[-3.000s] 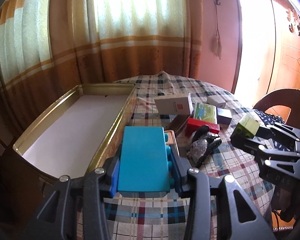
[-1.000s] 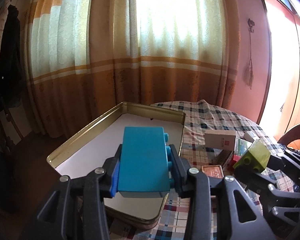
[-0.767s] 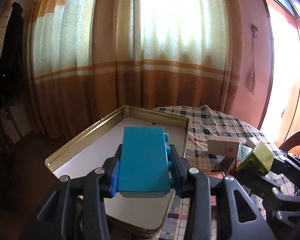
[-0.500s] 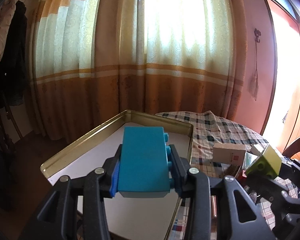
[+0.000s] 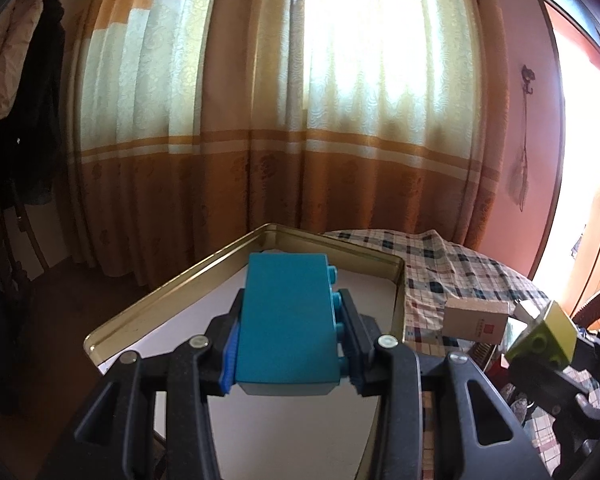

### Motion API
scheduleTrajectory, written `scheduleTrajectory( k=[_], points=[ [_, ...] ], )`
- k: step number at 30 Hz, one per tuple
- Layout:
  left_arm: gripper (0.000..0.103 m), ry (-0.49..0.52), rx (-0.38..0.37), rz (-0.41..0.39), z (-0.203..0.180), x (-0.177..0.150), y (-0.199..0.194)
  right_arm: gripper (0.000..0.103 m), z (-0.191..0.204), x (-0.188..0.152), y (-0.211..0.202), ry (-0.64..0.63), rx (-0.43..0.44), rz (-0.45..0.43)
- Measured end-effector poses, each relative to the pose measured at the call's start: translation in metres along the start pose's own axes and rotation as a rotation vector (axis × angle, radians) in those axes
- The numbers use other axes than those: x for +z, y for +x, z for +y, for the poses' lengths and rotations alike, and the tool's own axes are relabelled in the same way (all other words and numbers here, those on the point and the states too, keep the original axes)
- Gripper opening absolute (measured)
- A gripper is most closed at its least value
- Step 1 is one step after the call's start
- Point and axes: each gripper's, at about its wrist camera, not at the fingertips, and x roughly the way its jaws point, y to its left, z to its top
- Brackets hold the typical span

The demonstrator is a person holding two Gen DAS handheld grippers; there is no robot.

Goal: Organize rigid objects
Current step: 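Lift and carry both held blocks toward the gold tin tray, then lower both blocks into the tin tray and open both tools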

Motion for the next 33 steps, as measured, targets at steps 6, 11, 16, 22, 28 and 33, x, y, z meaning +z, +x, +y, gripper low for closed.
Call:
scheduleTrajectory(
  k=[6, 11, 16, 22, 28, 33],
  points=[
    [0.041, -0.008, 0.012, -0.003, 0.003, 0.001, 0.003, 0.045, 0.004, 0.000, 0.004, -0.008, 0.013, -0.005],
    [0.041, -0.014, 0.029, 0.009, 0.009, 0.001, 0.007, 0.045, 0.006, 0.001, 0.009, -0.001, 0.022, 0.000],
    [0.041, -0.031, 0.044, 0.014, 0.016, 0.001, 0.010, 0.045, 0.014, 0.003, 0.015, 0.006, 0.040, 0.000],
    [0.041, -0.035, 0.049, 0.013, 0.018, 0.002, 0.011, 0.045, 0.022, 0.004, 0.021, -0.003, 0.054, -0.004],
    [0.041, -0.049, 0.069, 0.018, 0.026, 0.004, 0.016, 0.045, 0.026, 0.004, 0.029, -0.003, 0.064, 0.017],
    [0.041, -0.054, 0.078, 0.030, 0.031, 0.004, 0.019, 0.045, 0.027, 0.006, 0.033, -0.005, 0.074, 0.030]
  ],
)
